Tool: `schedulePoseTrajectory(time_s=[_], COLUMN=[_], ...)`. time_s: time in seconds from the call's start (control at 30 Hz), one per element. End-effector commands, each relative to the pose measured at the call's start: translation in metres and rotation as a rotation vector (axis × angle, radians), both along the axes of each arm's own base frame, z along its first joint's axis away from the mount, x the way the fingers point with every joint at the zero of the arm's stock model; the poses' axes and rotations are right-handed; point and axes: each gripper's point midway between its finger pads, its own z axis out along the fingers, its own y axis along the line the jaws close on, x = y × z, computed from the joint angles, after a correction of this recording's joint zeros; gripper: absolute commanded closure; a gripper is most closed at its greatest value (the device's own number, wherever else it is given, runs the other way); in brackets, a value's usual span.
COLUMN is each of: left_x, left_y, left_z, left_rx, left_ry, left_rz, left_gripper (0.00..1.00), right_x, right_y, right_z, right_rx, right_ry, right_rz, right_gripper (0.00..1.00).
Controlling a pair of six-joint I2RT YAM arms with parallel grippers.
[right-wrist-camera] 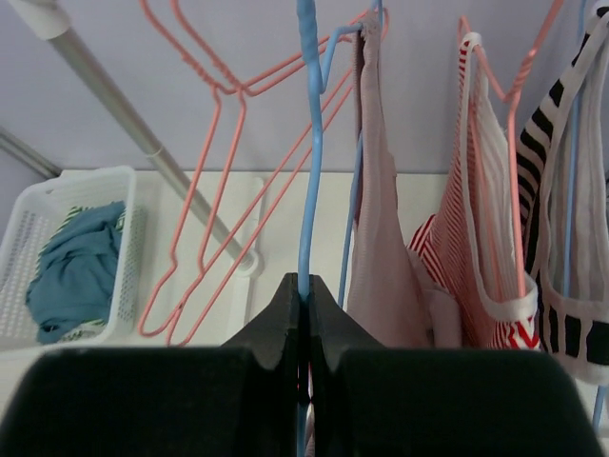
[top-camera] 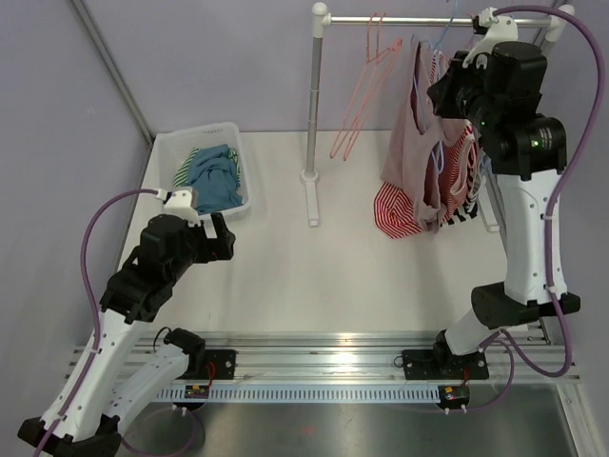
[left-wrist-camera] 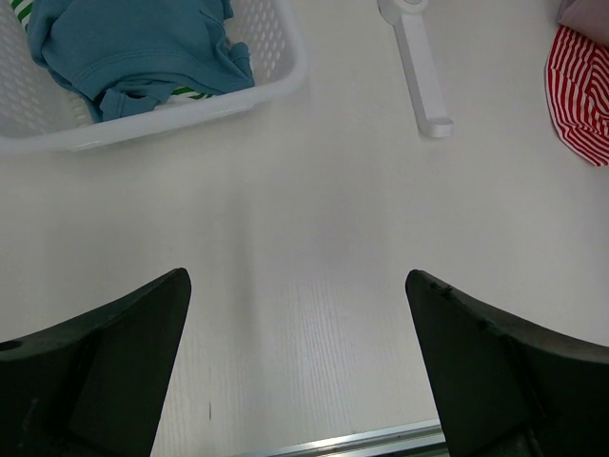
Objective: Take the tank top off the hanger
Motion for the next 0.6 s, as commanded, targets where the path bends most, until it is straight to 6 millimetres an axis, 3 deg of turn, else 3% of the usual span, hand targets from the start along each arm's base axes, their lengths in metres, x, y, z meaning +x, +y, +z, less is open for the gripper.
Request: schedulePoseTrajectory(time_s=[0.0, 0.07, 0.1, 0.17, 0.2, 0.23, 0.3, 0.33, 0.4, 0.43, 0.5, 0.57], left_x=[0.005, 0.004, 0.005, 0.005, 0.003, 0.007, 0.006, 0.004, 0.009, 0.006, 0.012, 0.011], left_y=[-0.01, -0.013, -0.016, -0.023, -0.026, -0.031, -0.04, -0.042, -0.054, -0.056, -0.072, -0.087], left_z=[0.04, 0.053, 0.069, 0.09, 0.114, 0.124, 0.146, 0.174, 0.191, 0.215, 0.231, 0.262], left_rx=[-0.075, -0.097, -0.122, -0.159, -0.187, -0.197, -0.227, -0.253, -0.26, -0.28, -0.271, -0.268], left_ry=[-0.101, -0.118, -0.14, -0.17, -0.211, -0.219, -0.249, -0.303, -0.319, -0.364, -0.377, -0.439], left_rz=[-0.026, -0.037, -0.045, -0.066, -0.083, -0.096, -0.125, -0.139, -0.173, -0.186, -0.231, -0.291], left_gripper=[0.01, 0.01, 0.01, 0.01, 0.01, 0.01, 0.01, 0.01, 0.01, 0.01, 0.01, 0.01], right_x=[-0.039, -0.063, -0.066, -0.09, -0.095, -0.104, -0.128, -0.136, -0.158, -0.165, -0.184, -0.202], right_y=[0.008, 0.011, 0.013, 0.015, 0.017, 0.019, 0.028, 0.03, 0.037, 0.039, 0.046, 0.056], right_z=[0.038, 0.041, 0.03, 0.036, 0.033, 0.032, 0.037, 0.037, 0.045, 0.046, 0.056, 0.065], right_rx=[0.066, 0.082, 0.08, 0.096, 0.099, 0.105, 0.127, 0.134, 0.156, 0.163, 0.18, 0.197], right_ry=[-0.106, -0.104, -0.075, -0.095, -0.086, -0.082, -0.09, -0.083, -0.099, -0.097, -0.118, -0.128], right_rz=[0.086, 0.122, 0.135, 0.177, 0.195, 0.215, 0.29, 0.315, 0.382, 0.399, 0.467, 0.556], right_gripper=[1.0, 1.0, 1.0, 1.0, 1.0, 1.0, 1.0, 1.0, 1.0, 1.0, 1.0, 1.0])
